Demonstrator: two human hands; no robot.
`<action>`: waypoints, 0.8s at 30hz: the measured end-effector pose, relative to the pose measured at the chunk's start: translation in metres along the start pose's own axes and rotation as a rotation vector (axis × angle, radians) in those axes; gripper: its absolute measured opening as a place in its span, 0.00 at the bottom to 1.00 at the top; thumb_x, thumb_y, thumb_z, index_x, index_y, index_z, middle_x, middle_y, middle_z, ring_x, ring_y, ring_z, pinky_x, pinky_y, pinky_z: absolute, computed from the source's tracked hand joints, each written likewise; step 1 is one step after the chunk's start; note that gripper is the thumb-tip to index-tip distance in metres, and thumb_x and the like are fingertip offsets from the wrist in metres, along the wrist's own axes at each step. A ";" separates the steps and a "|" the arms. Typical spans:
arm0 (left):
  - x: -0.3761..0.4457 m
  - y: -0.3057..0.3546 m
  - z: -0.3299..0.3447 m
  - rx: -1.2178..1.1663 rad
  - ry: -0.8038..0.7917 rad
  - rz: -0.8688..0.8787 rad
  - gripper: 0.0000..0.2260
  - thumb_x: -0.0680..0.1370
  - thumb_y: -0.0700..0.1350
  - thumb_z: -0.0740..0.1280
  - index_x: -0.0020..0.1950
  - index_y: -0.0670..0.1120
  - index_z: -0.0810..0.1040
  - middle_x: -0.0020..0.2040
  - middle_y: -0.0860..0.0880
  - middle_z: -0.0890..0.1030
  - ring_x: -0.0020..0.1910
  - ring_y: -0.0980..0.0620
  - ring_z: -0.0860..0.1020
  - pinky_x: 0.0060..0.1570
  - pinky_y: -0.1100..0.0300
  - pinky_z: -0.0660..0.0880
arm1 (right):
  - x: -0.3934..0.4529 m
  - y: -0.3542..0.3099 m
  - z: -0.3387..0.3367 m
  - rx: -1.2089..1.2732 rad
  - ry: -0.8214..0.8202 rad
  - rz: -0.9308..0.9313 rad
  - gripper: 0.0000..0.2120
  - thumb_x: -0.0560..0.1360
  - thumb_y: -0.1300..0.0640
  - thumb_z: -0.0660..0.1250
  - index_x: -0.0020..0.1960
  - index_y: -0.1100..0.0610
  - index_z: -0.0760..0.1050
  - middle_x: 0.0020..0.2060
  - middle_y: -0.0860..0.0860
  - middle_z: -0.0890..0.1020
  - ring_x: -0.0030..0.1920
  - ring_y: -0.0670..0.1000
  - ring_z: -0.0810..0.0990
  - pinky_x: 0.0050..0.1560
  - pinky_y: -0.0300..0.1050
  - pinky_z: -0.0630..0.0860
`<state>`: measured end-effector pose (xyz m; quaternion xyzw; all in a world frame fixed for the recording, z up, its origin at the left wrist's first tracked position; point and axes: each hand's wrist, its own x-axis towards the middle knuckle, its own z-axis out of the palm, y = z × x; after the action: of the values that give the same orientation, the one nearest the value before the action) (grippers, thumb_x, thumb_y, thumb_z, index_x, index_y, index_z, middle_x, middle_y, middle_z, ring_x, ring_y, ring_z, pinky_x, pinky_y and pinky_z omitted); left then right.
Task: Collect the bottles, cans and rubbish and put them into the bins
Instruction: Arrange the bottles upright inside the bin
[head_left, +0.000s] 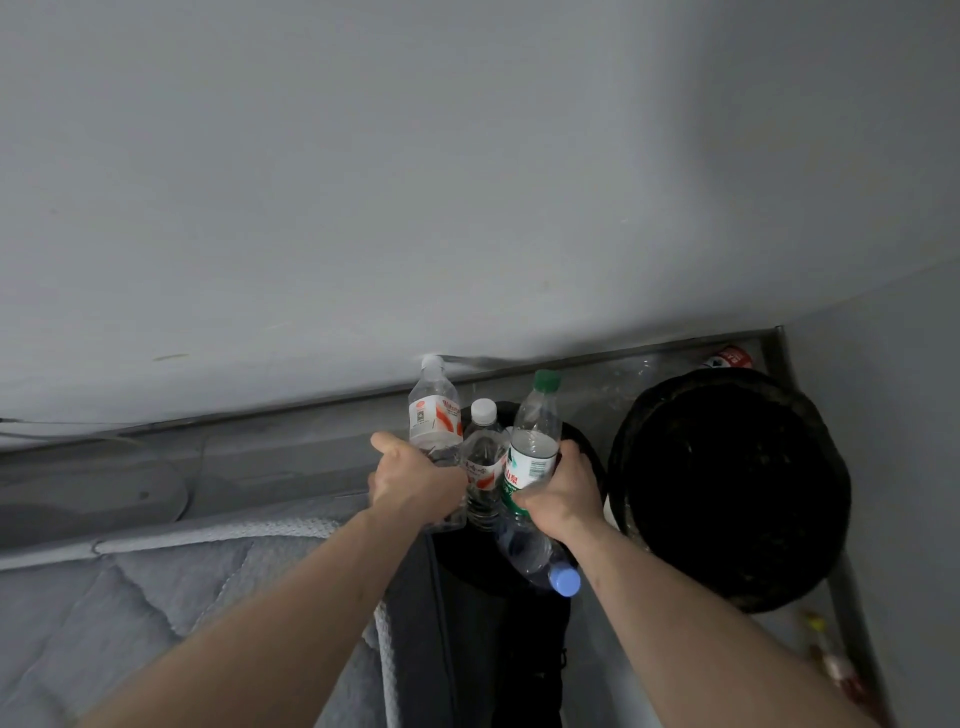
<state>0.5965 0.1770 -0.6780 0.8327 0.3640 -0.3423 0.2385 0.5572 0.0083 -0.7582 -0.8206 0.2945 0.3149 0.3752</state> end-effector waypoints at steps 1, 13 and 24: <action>0.001 -0.001 0.000 0.000 -0.001 0.001 0.26 0.69 0.45 0.72 0.55 0.45 0.56 0.45 0.46 0.73 0.57 0.39 0.76 0.54 0.48 0.77 | 0.000 0.002 0.002 -0.005 0.015 -0.007 0.34 0.61 0.56 0.82 0.61 0.55 0.70 0.56 0.51 0.75 0.56 0.54 0.78 0.53 0.46 0.75; -0.012 0.000 -0.005 0.005 -0.014 0.066 0.27 0.70 0.46 0.73 0.56 0.46 0.56 0.49 0.45 0.75 0.57 0.39 0.76 0.54 0.44 0.80 | -0.007 0.000 0.004 -0.049 0.055 0.053 0.43 0.59 0.50 0.86 0.65 0.57 0.67 0.62 0.56 0.72 0.62 0.58 0.76 0.60 0.50 0.75; -0.050 0.000 -0.012 0.002 0.058 0.160 0.22 0.72 0.48 0.69 0.55 0.47 0.57 0.50 0.45 0.77 0.56 0.42 0.72 0.56 0.45 0.76 | -0.007 -0.018 -0.045 -0.045 -0.040 0.025 0.44 0.66 0.49 0.82 0.75 0.55 0.64 0.67 0.55 0.73 0.66 0.57 0.75 0.63 0.48 0.73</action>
<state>0.5762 0.1623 -0.6328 0.8689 0.3026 -0.2985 0.2535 0.5789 -0.0161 -0.7223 -0.8185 0.2900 0.3425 0.3586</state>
